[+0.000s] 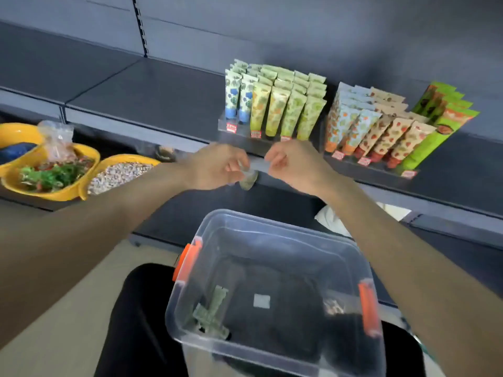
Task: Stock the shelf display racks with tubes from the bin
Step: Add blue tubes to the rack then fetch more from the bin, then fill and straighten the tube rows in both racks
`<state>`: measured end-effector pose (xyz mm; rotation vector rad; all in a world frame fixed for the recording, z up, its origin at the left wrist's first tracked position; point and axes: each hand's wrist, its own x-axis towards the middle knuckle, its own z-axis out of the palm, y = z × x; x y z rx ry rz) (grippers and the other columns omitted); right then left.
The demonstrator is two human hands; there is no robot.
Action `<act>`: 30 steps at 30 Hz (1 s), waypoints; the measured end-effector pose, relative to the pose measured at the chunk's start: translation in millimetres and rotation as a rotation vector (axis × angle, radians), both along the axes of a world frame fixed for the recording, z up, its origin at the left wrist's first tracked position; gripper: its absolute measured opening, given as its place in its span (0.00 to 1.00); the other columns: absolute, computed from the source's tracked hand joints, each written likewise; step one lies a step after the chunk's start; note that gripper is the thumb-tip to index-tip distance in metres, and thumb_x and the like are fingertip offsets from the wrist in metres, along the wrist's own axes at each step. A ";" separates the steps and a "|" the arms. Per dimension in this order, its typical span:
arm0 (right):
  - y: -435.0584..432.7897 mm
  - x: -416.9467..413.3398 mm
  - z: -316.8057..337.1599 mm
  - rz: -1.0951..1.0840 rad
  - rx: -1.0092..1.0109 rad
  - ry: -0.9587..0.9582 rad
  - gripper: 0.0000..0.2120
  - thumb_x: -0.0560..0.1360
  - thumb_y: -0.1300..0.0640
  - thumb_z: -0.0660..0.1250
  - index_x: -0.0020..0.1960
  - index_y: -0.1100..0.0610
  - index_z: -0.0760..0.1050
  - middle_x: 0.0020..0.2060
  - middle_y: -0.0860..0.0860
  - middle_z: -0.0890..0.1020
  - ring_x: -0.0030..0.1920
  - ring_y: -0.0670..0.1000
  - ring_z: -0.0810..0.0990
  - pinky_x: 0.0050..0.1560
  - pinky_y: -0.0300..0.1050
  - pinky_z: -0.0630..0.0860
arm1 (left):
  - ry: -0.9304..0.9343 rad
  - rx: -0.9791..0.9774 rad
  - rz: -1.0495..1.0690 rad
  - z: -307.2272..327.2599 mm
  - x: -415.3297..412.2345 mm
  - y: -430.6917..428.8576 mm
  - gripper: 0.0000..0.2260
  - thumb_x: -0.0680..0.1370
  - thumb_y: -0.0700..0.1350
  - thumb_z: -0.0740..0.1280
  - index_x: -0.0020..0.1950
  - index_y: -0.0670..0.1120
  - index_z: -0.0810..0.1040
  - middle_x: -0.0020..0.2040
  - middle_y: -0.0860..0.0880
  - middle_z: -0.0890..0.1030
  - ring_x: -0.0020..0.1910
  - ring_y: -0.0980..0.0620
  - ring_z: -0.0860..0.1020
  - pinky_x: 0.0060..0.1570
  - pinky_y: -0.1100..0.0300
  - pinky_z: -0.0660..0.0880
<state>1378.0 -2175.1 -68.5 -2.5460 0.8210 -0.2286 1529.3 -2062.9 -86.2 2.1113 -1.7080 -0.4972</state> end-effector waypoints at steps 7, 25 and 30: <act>47.4 -61.5 -144.7 -0.088 0.308 0.215 0.12 0.74 0.60 0.67 0.58 0.56 0.78 0.51 0.52 0.83 0.52 0.54 0.81 0.57 0.48 0.75 | 0.115 0.332 0.009 -126.7 -49.5 43.7 0.10 0.77 0.44 0.64 0.58 0.46 0.76 0.47 0.50 0.81 0.48 0.51 0.78 0.54 0.57 0.72; 89.0 -38.4 -322.5 0.269 0.409 0.410 0.26 0.73 0.55 0.69 0.69 0.47 0.70 0.70 0.48 0.71 0.67 0.60 0.66 0.66 0.58 0.65 | 0.052 0.991 -0.219 -274.5 -71.1 70.0 0.27 0.70 0.60 0.71 0.58 0.41 0.74 0.54 0.45 0.78 0.51 0.43 0.78 0.49 0.58 0.73; 94.1 -28.4 -328.3 0.415 0.297 0.502 0.26 0.75 0.49 0.67 0.71 0.41 0.65 0.69 0.49 0.68 0.67 0.58 0.62 0.62 0.50 0.62 | -0.032 1.025 -0.248 -270.8 -74.3 69.6 0.11 0.77 0.39 0.65 0.58 0.39 0.74 0.57 0.42 0.78 0.54 0.43 0.77 0.48 0.56 0.72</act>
